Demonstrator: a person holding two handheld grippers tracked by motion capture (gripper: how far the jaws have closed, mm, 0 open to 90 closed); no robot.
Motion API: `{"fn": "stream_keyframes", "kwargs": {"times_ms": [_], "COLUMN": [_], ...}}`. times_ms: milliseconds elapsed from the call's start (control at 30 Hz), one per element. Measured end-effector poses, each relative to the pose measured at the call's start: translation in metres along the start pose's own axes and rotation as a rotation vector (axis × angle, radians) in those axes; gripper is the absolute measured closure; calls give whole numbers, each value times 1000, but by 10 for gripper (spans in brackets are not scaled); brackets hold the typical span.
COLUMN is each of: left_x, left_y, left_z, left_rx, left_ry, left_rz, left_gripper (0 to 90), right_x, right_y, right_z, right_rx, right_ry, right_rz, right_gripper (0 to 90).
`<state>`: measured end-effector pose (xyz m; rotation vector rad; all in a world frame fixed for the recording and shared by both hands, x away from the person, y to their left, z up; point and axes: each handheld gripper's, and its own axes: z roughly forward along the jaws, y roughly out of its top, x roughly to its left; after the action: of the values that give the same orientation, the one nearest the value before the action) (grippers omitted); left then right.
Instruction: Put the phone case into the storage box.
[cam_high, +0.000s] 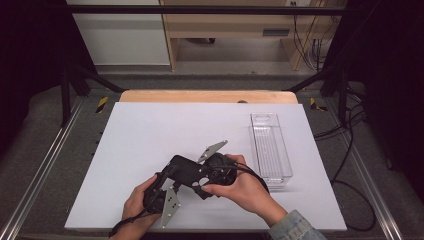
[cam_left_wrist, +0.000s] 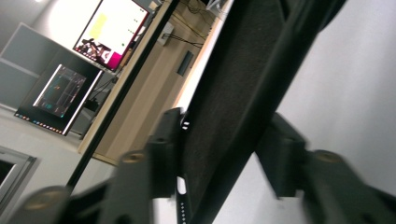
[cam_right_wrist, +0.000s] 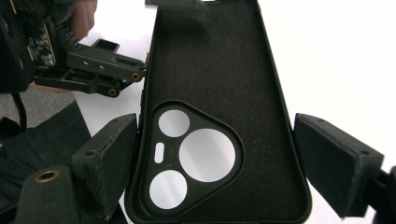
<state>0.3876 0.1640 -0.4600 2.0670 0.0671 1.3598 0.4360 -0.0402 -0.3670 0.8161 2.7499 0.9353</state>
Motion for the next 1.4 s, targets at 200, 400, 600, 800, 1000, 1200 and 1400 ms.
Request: {"fn": "stream_keyframes", "kwargs": {"times_ms": [200,400,600,800,1000,1200,1400], "left_x": [0,3,6,10,15,22,26], "left_y": [-1,-1,-4,-7,-13,-21,-23], "left_z": [0,-3,-4,-4,-6,-9,-11], "left_rx": [21,39,40,47,56,61,48], "left_ry": [-8,7,1,9,31,41,40], "left_rz": [14,32,2,-20,-47,-128,-188], "left_gripper": [736,803,846,847,848,847,848], "right_x": [3,0,-5,-11,-13,-18,-19], "right_y": [4,5,3,-4,-16,-30,-44], "right_z": [2,4,2,-3,-8,-5,5], "right_rx": [-4,-33,-130,-208,-278,-374,-438], "right_ry": [20,55,64,79,21,-39,-96], "right_rz": [-9,11,20,57,23,40,71], "right_gripper": [165,140,84,85,62,62,93]}}
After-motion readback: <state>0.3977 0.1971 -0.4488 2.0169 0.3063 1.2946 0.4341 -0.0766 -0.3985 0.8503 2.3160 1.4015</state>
